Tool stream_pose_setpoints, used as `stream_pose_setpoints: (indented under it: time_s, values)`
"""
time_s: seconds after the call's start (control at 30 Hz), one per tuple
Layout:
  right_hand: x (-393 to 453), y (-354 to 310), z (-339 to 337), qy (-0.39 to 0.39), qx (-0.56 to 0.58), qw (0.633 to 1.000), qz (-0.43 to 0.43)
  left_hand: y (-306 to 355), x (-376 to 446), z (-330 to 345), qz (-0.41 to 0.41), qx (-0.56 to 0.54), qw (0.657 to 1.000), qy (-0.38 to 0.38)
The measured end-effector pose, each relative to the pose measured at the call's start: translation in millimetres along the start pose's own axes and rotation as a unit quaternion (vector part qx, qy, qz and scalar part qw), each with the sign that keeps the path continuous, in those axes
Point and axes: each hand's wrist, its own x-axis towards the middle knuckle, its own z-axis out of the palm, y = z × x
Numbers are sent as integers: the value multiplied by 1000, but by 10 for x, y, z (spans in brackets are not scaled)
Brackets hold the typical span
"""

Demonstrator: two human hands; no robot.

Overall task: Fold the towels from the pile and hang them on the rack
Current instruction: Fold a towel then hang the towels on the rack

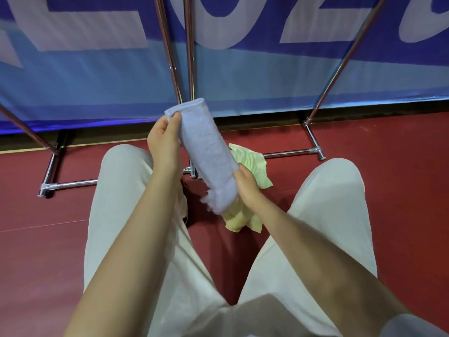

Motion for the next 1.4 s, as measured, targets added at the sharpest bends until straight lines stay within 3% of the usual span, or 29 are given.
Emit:
stream_pose_setpoints:
  time_s: [0.07, 0.23, 0.37, 0.63, 0.73, 0.87, 1.0, 1.2, 1.33, 1.4]
  values:
    - [-30, -83, -47, 18, -8, 999, -32, 0, 41, -61, -18, -18, 999, 32]
    - [-172, -347, -276, -51, -115, 984, -123, 70, 163, -170, -47, -17, 997, 65]
    - [-102, -783, -546, -28, -154, 973, -167, 281, 234, -3, -45, 1, 998, 46]
    - [-131, -2378, -1263, 16, -198, 950, -243, 1053, 512, 791, 29, 137, 990, -32]
    - [-183, -2912, -1533, 18, -218, 941, -259, 1174, 575, 1148, 26, 264, 962, -63]
    - [-126, -3410, -1777, 32, -259, 923, -285, 1078, 522, 1611, -86, 374, 915, -125]
    - [-59, -3757, -2122, 44, -303, 905, -295, 1201, 455, 2317, -84, 316, 929, -175]
    - [-40, -4350, -2938, 128, -341, 886, -286, 1693, 415, 3451, -24, 227, 933, -280]
    - [-15, -4806, -3320, 162, -337, 887, -271, 1960, 461, 4084, 27, 159, 934, -318]
    - [34, -5022, -3419, 161, -287, 908, -258, 2079, 466, 4352, 25, 131, 929, -345]
